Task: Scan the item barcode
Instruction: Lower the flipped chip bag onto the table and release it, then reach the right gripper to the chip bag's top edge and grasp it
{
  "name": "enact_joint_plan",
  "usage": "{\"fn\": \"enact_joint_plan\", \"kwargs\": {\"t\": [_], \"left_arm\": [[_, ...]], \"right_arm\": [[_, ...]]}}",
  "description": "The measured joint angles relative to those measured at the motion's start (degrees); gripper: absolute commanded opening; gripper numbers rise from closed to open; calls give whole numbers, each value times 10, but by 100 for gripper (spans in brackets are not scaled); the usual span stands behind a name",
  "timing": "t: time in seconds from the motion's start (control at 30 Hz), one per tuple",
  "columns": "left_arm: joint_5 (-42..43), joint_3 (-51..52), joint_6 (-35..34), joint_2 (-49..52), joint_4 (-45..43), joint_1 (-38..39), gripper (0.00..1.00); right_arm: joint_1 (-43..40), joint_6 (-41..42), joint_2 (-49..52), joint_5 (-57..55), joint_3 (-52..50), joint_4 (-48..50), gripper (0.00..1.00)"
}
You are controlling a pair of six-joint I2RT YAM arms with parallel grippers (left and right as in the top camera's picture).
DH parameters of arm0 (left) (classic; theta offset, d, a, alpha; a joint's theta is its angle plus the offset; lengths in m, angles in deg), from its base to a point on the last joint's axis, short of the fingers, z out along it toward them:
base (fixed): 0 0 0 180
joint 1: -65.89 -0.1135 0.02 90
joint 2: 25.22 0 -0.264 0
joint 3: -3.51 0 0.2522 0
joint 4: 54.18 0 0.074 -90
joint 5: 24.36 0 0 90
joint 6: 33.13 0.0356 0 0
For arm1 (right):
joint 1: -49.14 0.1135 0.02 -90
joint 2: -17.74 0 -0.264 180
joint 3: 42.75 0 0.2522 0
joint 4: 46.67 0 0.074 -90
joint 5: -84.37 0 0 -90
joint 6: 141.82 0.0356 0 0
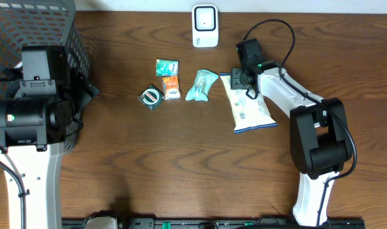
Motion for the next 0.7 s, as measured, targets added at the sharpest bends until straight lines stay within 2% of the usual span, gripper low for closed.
{"fn": "enact_joint_plan", "kwargs": {"t": [0.17, 0.33, 0.4, 0.43, 0.7], "left_arm": [[0, 0, 0, 0, 0, 0, 98], [0, 0, 0, 0, 0, 0, 98], [0, 0, 0, 0, 0, 0, 98], [0, 0, 0, 0, 0, 0, 98], [0, 0, 0, 0, 0, 0, 98]], "right_arm": [[-1, -12, -63, -14, 0, -31, 76], [-8, -18, -200, -21, 10, -90, 85], [-13, -25, -221, -23, 17, -126, 94], [-17, -29, -224, -25, 17, -141, 99], [-46, -34, -153, -25, -29, -163, 99]]}}
